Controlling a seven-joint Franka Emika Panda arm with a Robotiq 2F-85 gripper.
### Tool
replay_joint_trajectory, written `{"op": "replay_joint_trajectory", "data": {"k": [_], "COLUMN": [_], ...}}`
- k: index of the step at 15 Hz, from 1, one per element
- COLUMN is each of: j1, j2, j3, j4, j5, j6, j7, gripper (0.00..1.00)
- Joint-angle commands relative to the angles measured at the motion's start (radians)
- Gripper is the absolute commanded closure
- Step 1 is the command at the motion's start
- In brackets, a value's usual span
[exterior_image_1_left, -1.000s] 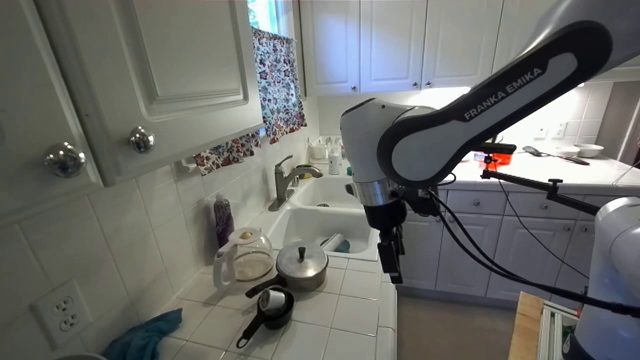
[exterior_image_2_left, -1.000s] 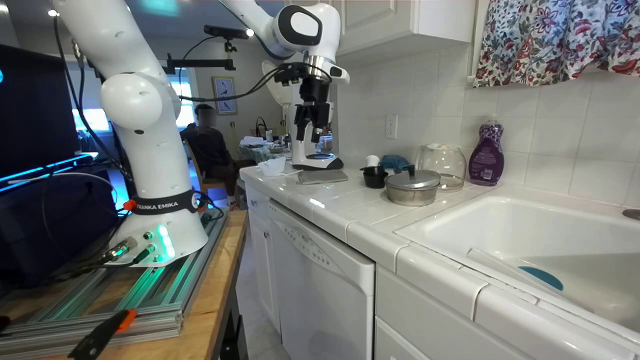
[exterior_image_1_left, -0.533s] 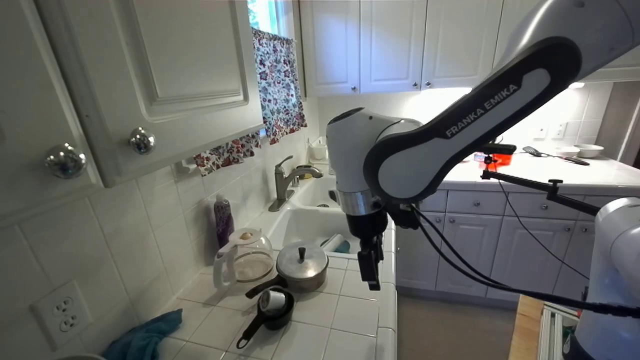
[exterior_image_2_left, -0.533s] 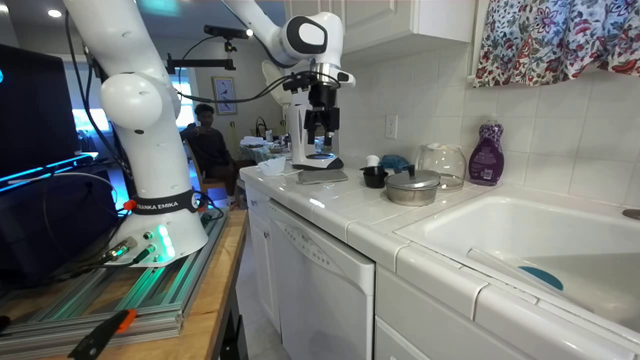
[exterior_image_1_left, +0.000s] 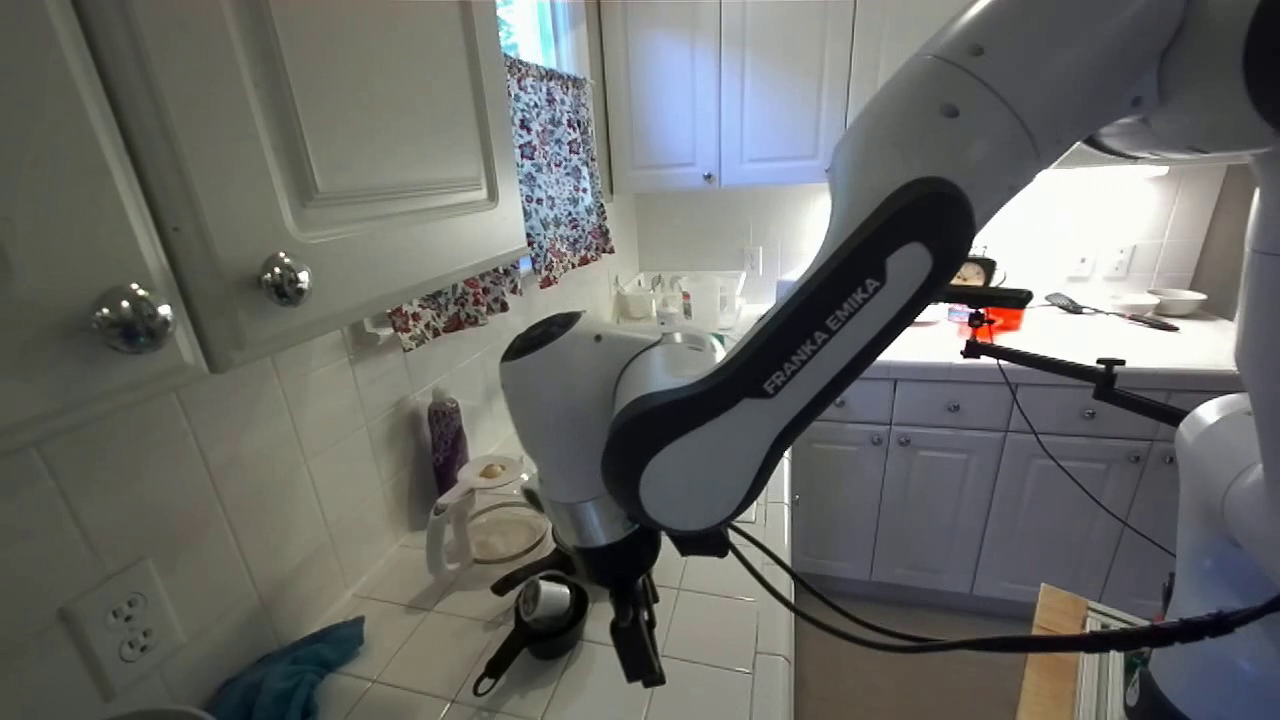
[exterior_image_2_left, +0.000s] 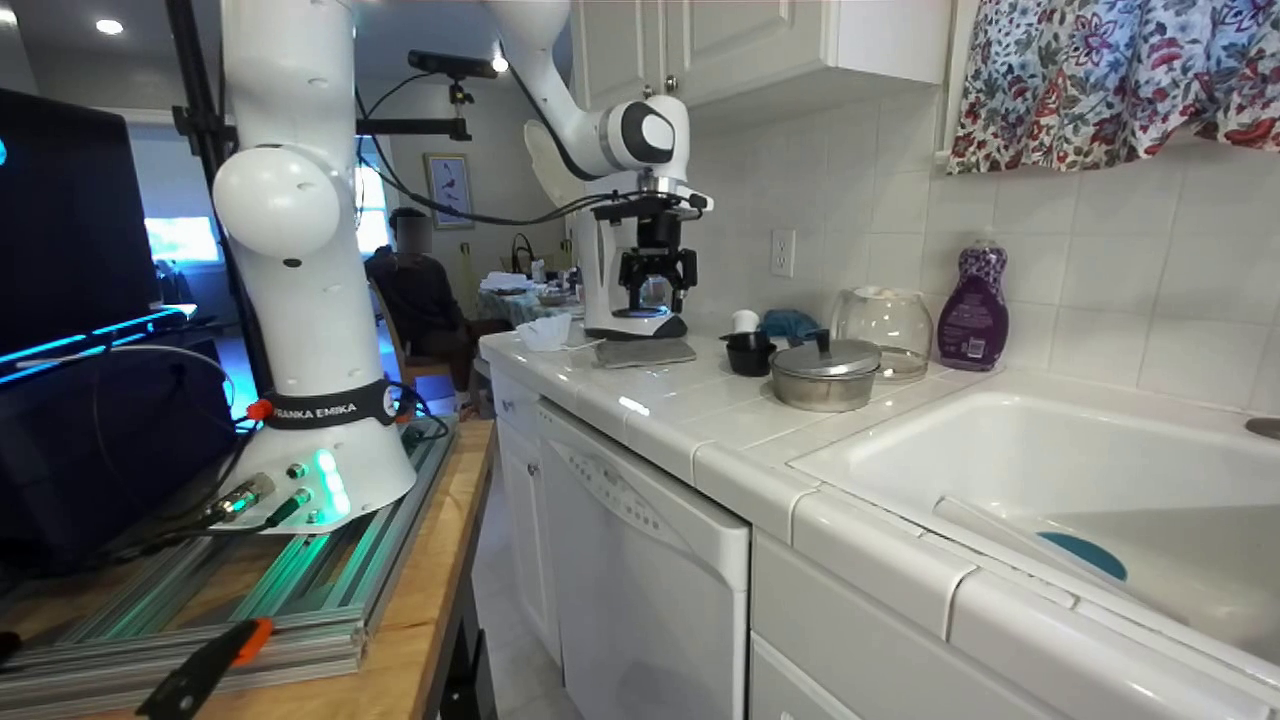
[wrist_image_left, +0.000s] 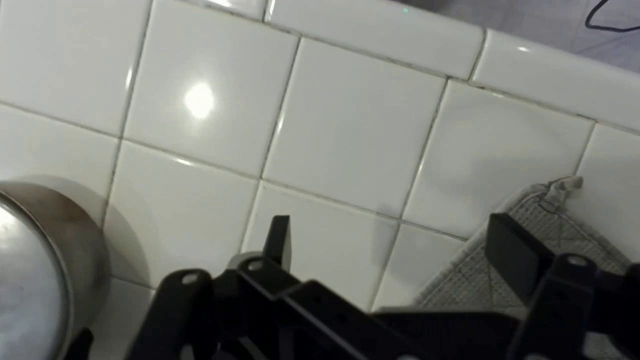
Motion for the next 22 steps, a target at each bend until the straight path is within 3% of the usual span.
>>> {"op": "replay_joint_trajectory", "data": {"k": [1, 11, 13, 14, 22], "j1": [0.053, 0.116, 0.110, 0.101, 0.116], "j2": [0.201, 0.453, 0.463, 0.427, 0.432], "j3": [0.011, -0.002, 0.011, 0.006, 0.009], "j4": [0.205, 0.506, 0.539, 0.471, 0.452], "j5": [-0.060, -0.212, -0.190, -0.180, -0.178], "j6": [-0.077, -0.253, -0.304, -0.240, -0.221], "j7": [-0.094, -0.463, -0.521, -0.465, -0.428], "gripper": [0.00, 0.00, 0.00, 0.00, 0.00]}}
